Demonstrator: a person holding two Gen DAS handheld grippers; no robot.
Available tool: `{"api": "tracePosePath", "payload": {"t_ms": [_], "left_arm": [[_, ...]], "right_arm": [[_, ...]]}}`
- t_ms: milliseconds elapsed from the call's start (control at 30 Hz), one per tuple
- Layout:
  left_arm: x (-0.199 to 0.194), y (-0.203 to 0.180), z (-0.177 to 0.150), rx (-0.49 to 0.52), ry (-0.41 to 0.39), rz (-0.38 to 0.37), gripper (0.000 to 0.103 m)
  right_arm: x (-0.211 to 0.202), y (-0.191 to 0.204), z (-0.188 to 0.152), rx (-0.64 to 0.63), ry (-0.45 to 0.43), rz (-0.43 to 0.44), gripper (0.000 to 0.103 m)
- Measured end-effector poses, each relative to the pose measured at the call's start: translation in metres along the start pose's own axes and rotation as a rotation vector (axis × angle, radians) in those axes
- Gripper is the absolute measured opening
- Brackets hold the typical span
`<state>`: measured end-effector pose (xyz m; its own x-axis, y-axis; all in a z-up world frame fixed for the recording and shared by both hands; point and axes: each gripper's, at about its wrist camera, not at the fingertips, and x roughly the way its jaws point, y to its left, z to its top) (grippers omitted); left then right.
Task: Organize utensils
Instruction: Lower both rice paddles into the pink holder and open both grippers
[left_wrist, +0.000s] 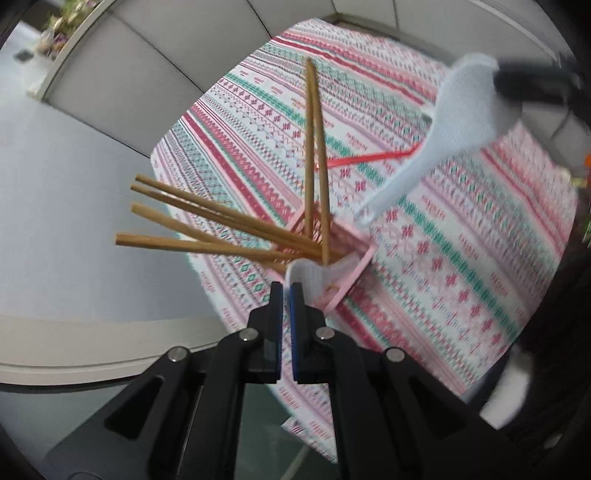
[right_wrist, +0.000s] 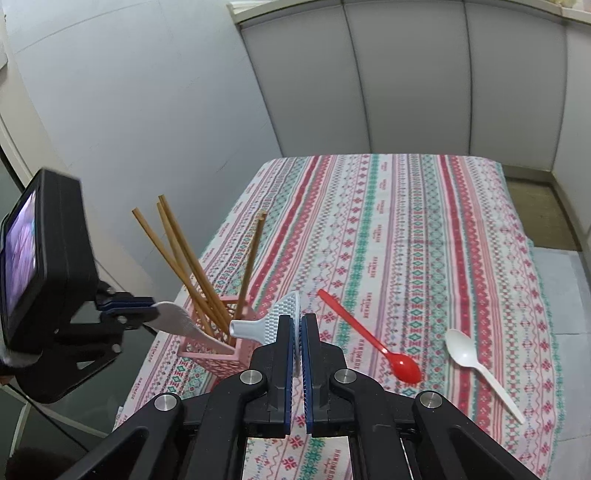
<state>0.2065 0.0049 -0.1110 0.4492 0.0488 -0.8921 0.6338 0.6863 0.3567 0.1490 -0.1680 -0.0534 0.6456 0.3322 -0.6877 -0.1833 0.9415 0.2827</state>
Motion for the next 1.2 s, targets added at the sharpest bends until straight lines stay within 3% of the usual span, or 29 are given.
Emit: {"api": "tracePosePath", "payload": {"t_ms": [200, 500, 700, 833, 1200], "left_arm": [[0.003, 0.013, -0.003, -0.100, -0.060, -0.053, 0.005], [-0.013, 0.033, -0.041, -0.389, -0.228, -0.099, 0.036], [0.001, 0.040, -0.078, -0.594, -0.264, -0.178, 0.040], [0.005, 0.043, -0.084, -0.619, -0.263, -0.187, 0.040], [0.008, 0.040, -0.089, -0.635, -0.279, -0.229, 0.040]], "right_arm": [[0.016, 0.011, 0.003, -0.021, 0.024, 0.005, 0.003], [0.029, 0.032, 0.007, -0.105, 0.044, -0.053, 0.004], [0.035, 0.054, 0.006, -0.208, 0.060, -0.127, 0.004], [0.043, 0.072, 0.007, -0.266, 0.072, -0.168, 0.004], [0.075, 0.096, 0.007, -0.276, 0.108, -0.156, 0.004]]}}
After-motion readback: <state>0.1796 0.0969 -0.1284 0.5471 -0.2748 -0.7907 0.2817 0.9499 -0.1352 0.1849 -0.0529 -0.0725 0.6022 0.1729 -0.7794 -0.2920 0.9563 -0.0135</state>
